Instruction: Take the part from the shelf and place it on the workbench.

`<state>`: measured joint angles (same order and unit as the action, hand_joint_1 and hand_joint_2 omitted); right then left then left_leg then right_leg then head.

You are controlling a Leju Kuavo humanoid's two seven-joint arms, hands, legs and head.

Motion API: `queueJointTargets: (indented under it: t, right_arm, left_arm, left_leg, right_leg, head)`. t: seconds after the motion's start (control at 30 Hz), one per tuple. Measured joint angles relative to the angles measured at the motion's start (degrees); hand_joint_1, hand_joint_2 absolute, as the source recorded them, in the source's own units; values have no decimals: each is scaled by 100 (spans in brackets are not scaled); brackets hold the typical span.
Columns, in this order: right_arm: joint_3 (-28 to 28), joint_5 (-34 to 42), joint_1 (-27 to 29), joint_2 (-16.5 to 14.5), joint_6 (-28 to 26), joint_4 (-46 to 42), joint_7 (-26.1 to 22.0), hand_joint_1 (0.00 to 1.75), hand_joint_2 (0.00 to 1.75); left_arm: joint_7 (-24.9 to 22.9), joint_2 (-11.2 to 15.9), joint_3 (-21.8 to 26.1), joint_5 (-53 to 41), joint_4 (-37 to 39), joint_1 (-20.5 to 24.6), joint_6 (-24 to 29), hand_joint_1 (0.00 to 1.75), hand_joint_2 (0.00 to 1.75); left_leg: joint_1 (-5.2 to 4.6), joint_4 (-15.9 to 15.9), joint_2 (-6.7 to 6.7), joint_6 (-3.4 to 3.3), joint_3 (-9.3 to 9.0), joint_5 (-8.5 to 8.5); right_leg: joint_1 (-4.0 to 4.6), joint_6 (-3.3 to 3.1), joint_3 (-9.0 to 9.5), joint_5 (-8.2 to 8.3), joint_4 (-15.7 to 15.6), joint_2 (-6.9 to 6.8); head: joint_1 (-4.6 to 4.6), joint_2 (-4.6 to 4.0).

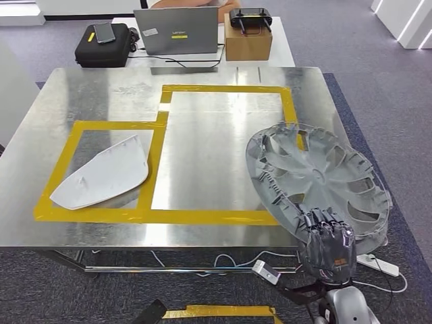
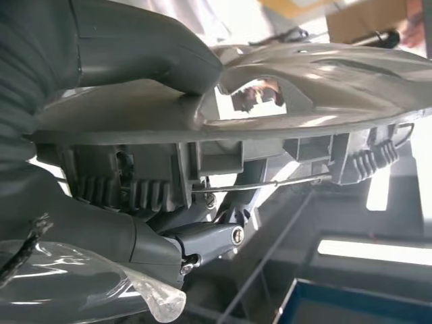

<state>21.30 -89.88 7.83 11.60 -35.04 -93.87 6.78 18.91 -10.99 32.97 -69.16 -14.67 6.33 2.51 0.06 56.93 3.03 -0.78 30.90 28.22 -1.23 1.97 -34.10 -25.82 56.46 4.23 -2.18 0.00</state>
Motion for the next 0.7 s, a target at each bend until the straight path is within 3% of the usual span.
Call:
queueJointTargets:
  t: [0.07,0.13,0.3,0.4,0.53,0.7]
  right_arm:
    - [40,0,-52,58,-49,-39,-130,175,175]
    - [37,3,-74,88,-146,-108,-606,175,175]
    - [-371,-10,-24,-208,-308,-519,-2917,175,175]
    - [-683,-13,71,-582,-308,-713,-3731,175,175]
    - [-965,-11,158,-892,-308,-832,-3941,175,175]
    - [-1055,-7,228,-1048,-308,-852,-3743,175,175]
  left_arm:
    - [-1,0,-7,0,0,1,-5,0,175]
    - [-3,1,-25,0,0,3,-26,0,175]
    - [-25,2,-117,20,0,27,-40,0,175]
    - [-27,2,-148,57,0,35,-39,0,175]
    - [-27,2,-168,72,0,34,-39,0,175]
    - [-37,11,-181,85,0,34,-5,0,175]
  left_leg:
    - [0,0,0,0,0,0]
    - [-1,0,0,0,1,0]
    - [0,0,-1,0,2,1]
    - [2,0,2,0,3,1]
    - [8,0,2,2,4,0]
    - [5,0,1,2,4,-1]
  right_leg:
    - [0,0,0,0,0,0]
    - [-1,0,-2,0,0,0]
    - [2,0,-8,0,0,6]
    - [6,-1,-8,-1,0,-1]
    - [7,-1,-7,-1,1,-1]
    - [3,-1,-6,0,1,1]
  head:
    - [-1,0]
    - [-1,0]
    - [-1,0]
    - [2,0]
    - [1,0]
    - [1,0]
